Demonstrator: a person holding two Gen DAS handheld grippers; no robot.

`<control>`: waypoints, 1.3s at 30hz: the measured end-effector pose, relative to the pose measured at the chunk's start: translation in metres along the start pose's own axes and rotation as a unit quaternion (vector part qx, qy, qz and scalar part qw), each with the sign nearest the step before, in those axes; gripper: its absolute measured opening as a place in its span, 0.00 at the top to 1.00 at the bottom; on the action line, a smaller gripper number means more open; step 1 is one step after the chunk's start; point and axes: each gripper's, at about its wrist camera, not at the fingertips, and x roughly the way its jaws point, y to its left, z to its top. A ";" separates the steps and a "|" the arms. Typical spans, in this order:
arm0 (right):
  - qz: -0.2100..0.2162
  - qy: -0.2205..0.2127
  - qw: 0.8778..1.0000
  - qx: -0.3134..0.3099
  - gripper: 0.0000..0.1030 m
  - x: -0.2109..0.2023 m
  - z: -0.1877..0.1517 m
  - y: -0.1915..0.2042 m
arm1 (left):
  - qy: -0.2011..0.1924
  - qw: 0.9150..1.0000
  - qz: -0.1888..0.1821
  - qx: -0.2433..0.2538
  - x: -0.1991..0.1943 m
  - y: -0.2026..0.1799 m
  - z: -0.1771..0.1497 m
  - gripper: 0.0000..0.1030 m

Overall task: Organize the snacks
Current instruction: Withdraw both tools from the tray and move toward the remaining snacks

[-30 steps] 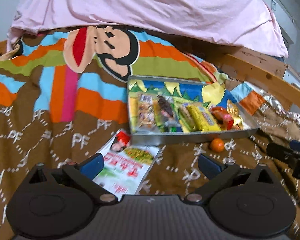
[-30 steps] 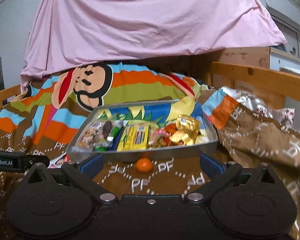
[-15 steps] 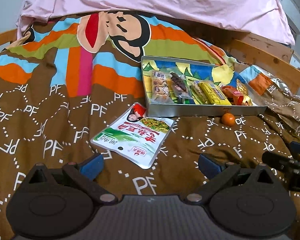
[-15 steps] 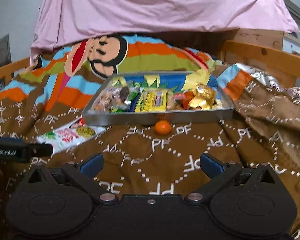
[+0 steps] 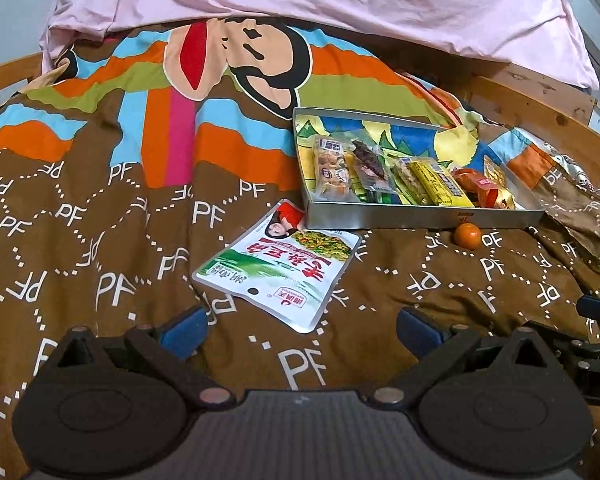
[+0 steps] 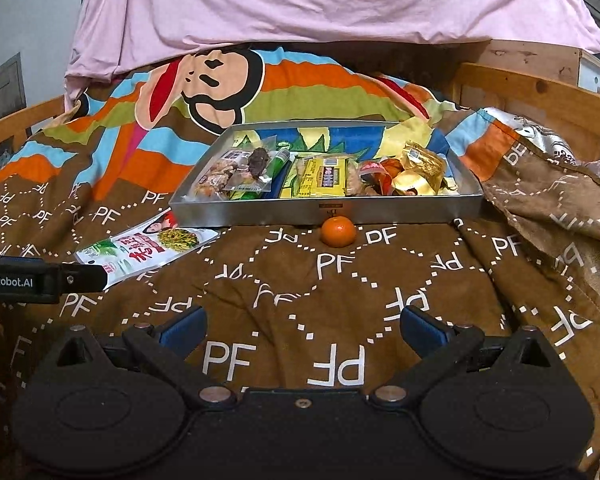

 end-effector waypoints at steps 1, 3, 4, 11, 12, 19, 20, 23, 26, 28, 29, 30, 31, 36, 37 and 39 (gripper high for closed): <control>0.001 0.000 1.000 0.000 0.01 0.000 0.000 0.000 | 0.000 1.000 0.000 0.000 0.000 0.000 0.000 0.01; 0.002 -0.001 1.000 0.000 0.01 -0.001 0.001 0.000 | 0.000 1.000 0.000 0.000 0.000 0.000 0.000 0.01; 0.001 -0.002 1.000 0.000 0.01 -0.001 0.001 0.000 | 0.001 1.000 0.000 0.000 0.000 0.000 0.000 0.01; -0.002 -0.006 1.000 0.004 0.01 -0.003 0.003 -0.001 | -0.001 1.000 -0.001 0.000 0.000 0.000 0.000 0.01; -0.003 -0.006 1.000 0.005 0.01 -0.002 0.003 -0.001 | -0.002 1.000 -0.001 0.001 0.000 0.000 -0.001 0.01; -0.006 -0.008 1.000 0.010 0.01 -0.003 0.004 -0.003 | -0.004 1.000 0.000 0.008 -0.002 -0.002 0.000 0.01; -0.006 -0.008 1.000 0.011 0.01 -0.002 0.004 -0.003 | -0.003 1.000 0.001 0.010 -0.002 -0.002 0.000 0.01; -0.007 -0.006 1.000 0.016 0.01 0.000 0.004 -0.005 | 0.001 1.000 0.003 0.014 -0.001 -0.002 0.001 0.01; -0.006 -0.011 1.000 0.023 0.01 0.002 0.004 -0.007 | 0.001 1.000 0.009 0.018 0.002 -0.001 0.003 0.01; -0.007 -0.013 1.000 0.027 0.01 0.004 0.006 -0.010 | -0.001 1.000 0.012 0.023 0.003 -0.001 0.005 0.01; -0.007 -0.014 0.999 0.030 0.01 0.006 0.008 -0.011 | -0.003 1.000 0.013 0.027 0.003 -0.001 0.007 0.01; -0.006 -0.015 0.999 0.031 0.01 0.008 0.010 -0.012 | -0.003 0.999 0.015 0.032 0.005 -0.002 0.008 0.01; -0.006 -0.014 0.999 0.031 0.01 0.010 0.012 -0.013 | -0.003 0.999 0.018 0.038 0.006 -0.003 0.010 0.01; -0.001 -0.020 1.000 0.019 0.01 0.022 0.024 -0.012 | -0.005 0.998 0.020 0.059 0.013 -0.006 0.018 0.01; -0.001 -0.022 1.000 0.016 0.01 0.025 0.026 -0.011 | -0.005 0.998 0.019 0.063 0.014 -0.006 0.020 0.01; 0.001 -0.024 1.000 0.016 0.01 0.029 0.028 -0.012 | -0.004 0.997 0.018 0.072 0.018 -0.007 0.023 0.01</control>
